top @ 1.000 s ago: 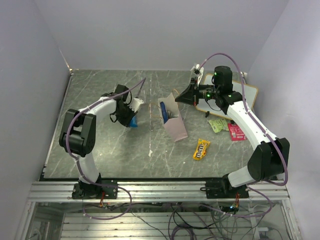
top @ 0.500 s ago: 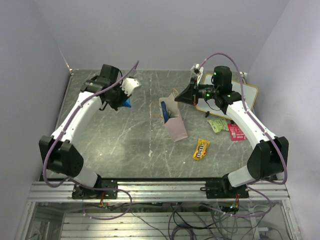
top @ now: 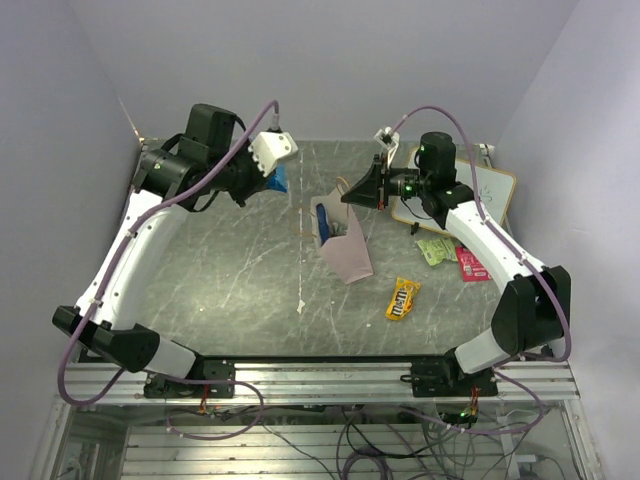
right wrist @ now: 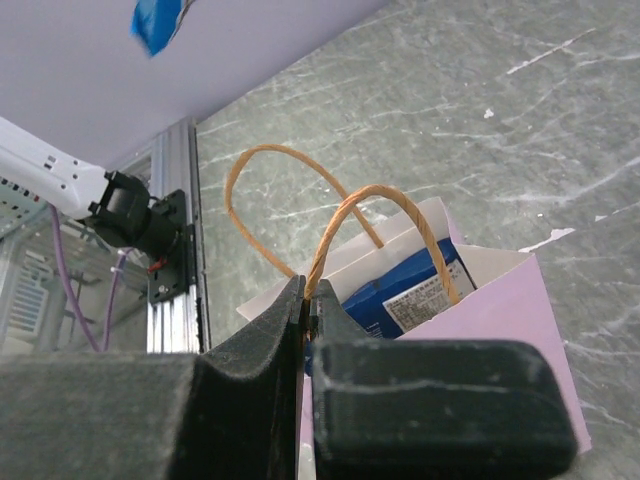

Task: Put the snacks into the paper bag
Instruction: Place the snack in the paper bag.

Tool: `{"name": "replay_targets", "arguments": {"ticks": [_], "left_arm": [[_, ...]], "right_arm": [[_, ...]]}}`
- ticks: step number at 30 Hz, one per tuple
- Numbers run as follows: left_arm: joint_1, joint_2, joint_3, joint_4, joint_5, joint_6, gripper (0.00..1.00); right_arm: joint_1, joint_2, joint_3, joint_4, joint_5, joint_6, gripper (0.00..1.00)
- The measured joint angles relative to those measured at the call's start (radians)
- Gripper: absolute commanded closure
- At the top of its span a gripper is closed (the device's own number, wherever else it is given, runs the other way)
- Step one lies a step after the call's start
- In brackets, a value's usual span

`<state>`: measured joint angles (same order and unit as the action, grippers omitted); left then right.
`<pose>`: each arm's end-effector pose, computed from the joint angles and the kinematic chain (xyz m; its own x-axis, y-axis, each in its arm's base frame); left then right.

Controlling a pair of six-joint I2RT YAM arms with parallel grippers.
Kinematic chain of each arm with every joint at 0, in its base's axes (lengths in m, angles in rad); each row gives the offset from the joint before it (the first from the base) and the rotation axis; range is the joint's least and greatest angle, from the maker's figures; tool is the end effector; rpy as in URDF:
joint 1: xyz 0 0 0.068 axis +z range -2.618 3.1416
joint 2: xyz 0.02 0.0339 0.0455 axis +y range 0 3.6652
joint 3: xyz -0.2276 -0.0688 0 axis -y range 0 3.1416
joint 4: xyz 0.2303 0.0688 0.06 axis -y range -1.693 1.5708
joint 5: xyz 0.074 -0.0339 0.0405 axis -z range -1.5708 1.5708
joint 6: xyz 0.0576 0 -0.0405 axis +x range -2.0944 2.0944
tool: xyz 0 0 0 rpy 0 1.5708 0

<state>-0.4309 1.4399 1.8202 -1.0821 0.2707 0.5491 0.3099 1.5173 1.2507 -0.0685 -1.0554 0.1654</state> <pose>0.2487 -0.1313 0.3967 -0.1935 0.6424 -0.7415 0.8077 0.5333 0.2513 0.3109 0.1522 0.3043 -0.4625 -0.0629 -0.8844 -0.8686 0.2323 0.4377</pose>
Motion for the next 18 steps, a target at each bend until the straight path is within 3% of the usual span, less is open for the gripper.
{"name": "replay_targets", "arguments": {"ticks": [8, 18], "left_arm": [[-0.121, 0.035, 0.032, -0.016, 0.052, -0.010, 0.93], [-0.186, 0.093, 0.017, -0.072, 0.156, 0.040, 0.93]], "right_arm": [[0.000, 0.019, 0.017, 0.049, -0.021, 0.077, 1.00], [0.000, 0.019, 0.023, 0.060, -0.034, 0.073, 1.00]]}}
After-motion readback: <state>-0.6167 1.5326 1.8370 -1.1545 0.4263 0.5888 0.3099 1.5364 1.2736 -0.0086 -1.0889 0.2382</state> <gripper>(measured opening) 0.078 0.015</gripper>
